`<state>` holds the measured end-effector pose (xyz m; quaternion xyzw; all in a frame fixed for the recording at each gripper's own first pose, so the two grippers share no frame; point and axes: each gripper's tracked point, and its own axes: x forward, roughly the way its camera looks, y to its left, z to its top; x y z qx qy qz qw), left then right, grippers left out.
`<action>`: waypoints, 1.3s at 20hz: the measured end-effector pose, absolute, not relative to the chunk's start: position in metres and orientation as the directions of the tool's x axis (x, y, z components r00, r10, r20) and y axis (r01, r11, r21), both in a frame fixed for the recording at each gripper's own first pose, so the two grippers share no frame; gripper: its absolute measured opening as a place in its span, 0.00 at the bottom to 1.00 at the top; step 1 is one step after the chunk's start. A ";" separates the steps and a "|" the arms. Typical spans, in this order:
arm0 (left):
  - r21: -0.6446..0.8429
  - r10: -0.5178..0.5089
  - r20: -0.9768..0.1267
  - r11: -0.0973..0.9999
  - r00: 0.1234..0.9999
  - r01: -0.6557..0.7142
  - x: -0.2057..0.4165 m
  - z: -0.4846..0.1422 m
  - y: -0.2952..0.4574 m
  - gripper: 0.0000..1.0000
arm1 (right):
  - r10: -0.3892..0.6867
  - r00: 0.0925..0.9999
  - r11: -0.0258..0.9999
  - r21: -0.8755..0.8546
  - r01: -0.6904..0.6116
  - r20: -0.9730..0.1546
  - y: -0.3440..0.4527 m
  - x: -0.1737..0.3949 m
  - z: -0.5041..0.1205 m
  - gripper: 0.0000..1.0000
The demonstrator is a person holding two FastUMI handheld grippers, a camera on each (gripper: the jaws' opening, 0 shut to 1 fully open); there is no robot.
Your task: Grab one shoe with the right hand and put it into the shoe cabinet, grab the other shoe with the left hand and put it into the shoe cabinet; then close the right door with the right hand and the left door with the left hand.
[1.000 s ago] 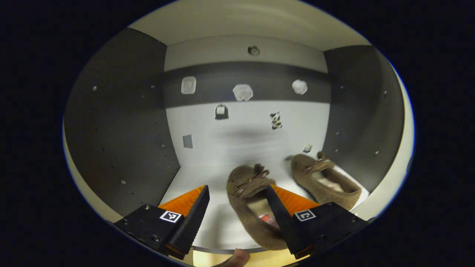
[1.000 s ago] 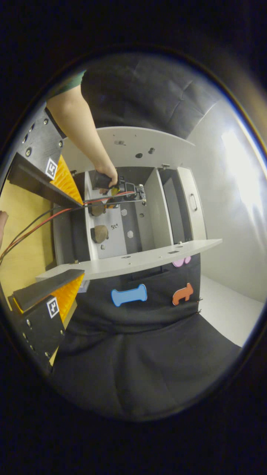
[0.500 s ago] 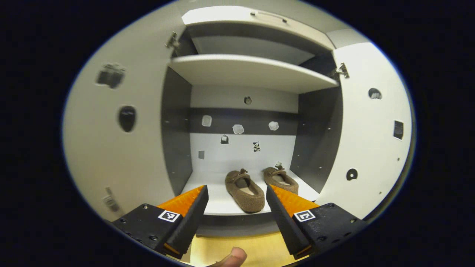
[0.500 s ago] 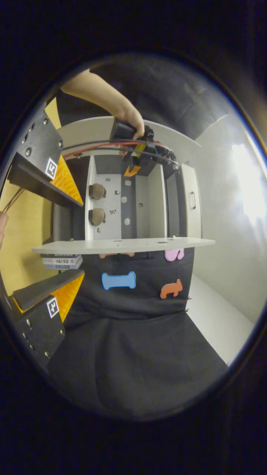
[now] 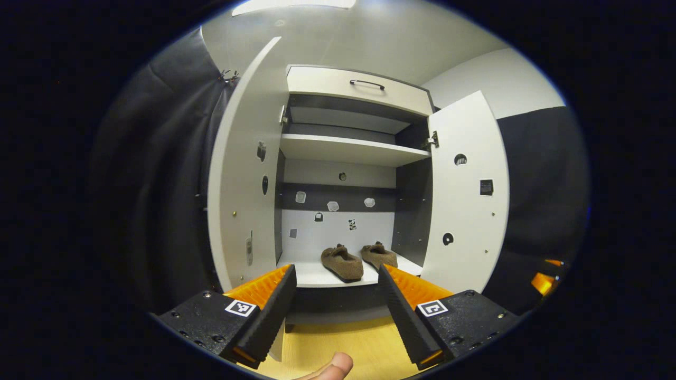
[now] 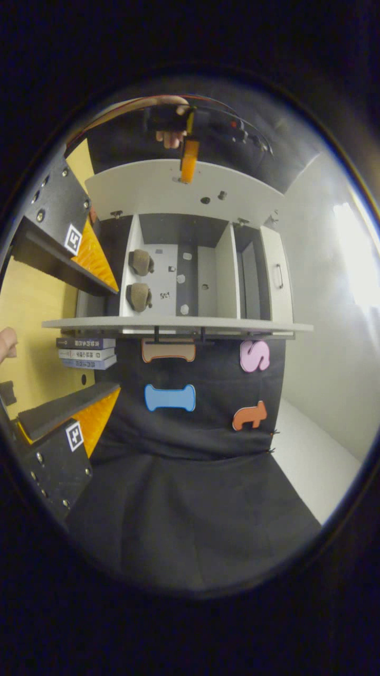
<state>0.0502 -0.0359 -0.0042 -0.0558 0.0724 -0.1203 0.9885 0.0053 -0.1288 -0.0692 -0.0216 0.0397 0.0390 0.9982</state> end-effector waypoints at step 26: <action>-0.166 -0.256 -0.055 0.955 0.965 0.244 -0.043 -0.060 0.006 0.95 | 0.113 0.972 0.985 -0.106 -0.137 -0.207 -0.179 0.237 -0.025 0.98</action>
